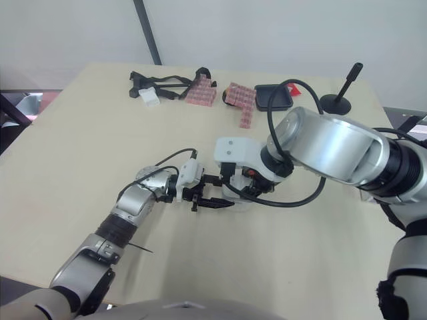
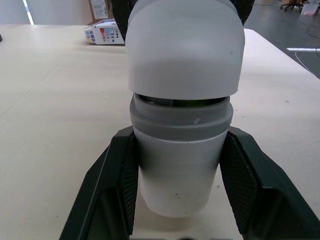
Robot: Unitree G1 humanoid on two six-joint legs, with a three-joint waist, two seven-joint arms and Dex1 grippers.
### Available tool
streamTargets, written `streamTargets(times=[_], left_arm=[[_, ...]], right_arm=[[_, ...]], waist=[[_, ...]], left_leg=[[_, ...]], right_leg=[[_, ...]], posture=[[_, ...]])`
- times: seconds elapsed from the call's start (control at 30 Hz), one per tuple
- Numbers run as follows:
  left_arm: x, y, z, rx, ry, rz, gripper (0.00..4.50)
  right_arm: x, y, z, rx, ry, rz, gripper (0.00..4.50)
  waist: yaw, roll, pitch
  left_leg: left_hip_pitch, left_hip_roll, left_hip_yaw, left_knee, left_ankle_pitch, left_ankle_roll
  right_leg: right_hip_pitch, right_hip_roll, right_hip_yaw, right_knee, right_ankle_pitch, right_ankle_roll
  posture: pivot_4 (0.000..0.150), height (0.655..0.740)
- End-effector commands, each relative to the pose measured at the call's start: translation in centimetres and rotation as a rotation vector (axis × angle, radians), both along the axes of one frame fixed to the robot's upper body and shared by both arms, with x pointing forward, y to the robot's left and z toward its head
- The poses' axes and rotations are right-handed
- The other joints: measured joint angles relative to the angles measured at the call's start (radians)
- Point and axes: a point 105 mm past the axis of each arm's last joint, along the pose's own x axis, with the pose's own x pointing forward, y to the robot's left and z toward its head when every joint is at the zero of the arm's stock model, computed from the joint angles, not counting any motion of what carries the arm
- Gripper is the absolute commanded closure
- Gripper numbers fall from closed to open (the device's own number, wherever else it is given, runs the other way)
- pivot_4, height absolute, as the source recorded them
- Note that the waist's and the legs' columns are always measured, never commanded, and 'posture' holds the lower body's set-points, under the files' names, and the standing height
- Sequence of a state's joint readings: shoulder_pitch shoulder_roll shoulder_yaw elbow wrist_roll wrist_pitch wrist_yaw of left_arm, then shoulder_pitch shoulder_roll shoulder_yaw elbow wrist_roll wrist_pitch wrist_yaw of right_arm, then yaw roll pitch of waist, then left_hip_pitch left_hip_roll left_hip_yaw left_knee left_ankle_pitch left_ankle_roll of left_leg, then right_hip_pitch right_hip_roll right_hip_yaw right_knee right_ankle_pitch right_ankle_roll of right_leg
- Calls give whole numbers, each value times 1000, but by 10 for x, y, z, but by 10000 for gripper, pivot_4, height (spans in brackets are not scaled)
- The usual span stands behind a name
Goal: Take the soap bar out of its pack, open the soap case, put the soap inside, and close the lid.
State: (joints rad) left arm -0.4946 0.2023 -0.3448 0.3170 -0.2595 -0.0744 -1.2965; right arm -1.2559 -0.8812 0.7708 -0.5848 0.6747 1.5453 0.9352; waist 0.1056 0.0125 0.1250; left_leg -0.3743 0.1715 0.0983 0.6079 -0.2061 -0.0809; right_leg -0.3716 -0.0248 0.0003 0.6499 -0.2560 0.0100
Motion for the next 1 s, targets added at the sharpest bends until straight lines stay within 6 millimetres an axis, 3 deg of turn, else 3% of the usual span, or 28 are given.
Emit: streamTargets(times=[0.03,1.0], left_arm=[[0,-1,11,-35,-43,2,26688],[2,1,12,-38,-16,22,26688]], right_arm=[[-4,0,-4,-7,40,4,25639],[-2,-3,-19,-63,42,-11,25639]], waist=[[0,0,0],[-4,0,0]], left_leg=[[0,0,0,0,0,0],[3,0,0,0,0,-1]], right_leg=[[0,0,0,0,0,0],[3,0,0,-2,0,0]], posture=[[1500,7400],[1500,7400]])
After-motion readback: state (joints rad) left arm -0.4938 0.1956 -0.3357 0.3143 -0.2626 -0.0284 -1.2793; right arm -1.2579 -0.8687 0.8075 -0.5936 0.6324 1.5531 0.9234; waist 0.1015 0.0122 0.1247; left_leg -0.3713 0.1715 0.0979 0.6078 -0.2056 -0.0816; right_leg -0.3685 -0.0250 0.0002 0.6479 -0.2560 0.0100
